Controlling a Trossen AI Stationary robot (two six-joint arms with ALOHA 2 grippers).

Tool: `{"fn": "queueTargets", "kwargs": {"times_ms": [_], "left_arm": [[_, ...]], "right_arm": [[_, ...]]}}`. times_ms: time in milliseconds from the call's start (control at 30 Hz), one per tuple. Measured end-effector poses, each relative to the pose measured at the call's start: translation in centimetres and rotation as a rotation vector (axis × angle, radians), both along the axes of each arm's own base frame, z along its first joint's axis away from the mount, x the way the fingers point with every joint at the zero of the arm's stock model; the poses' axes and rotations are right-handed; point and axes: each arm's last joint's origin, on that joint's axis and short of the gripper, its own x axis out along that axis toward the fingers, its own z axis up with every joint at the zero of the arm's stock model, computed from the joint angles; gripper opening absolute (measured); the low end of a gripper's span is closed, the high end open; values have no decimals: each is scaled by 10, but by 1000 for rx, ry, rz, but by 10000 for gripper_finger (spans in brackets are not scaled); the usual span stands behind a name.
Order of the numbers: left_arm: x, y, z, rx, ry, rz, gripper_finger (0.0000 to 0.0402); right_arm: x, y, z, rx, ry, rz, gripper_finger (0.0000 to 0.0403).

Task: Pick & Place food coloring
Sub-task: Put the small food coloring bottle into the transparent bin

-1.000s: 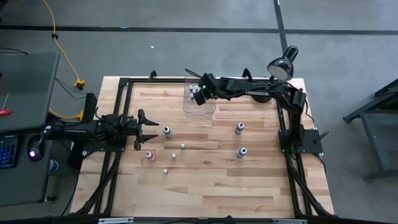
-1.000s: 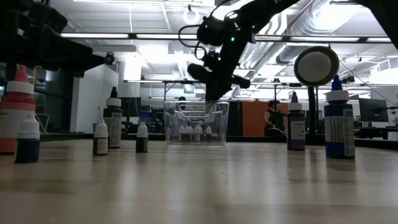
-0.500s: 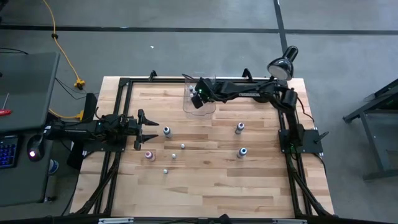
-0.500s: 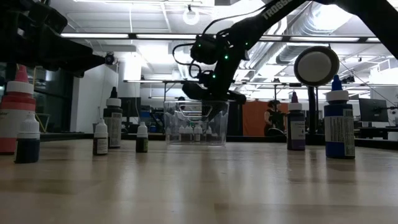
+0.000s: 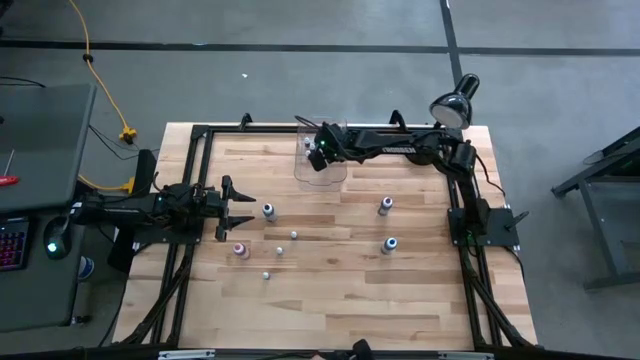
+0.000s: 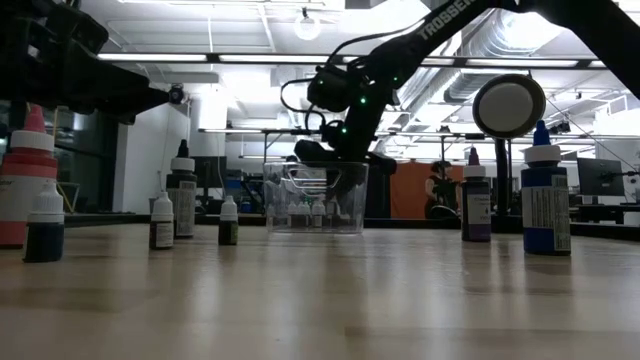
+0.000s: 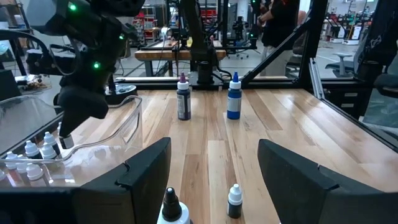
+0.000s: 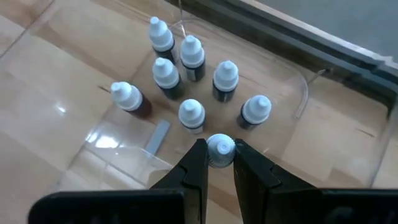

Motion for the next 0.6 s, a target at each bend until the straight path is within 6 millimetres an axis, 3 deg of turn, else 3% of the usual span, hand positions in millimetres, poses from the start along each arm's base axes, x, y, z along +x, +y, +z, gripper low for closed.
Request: {"fn": "queueTargets", "kwargs": {"times_ms": [600], "left_arm": [[0,0,0,0,0,0,239]], "right_arm": [[-1,-5,-3,18,-7,-4,45]]}}
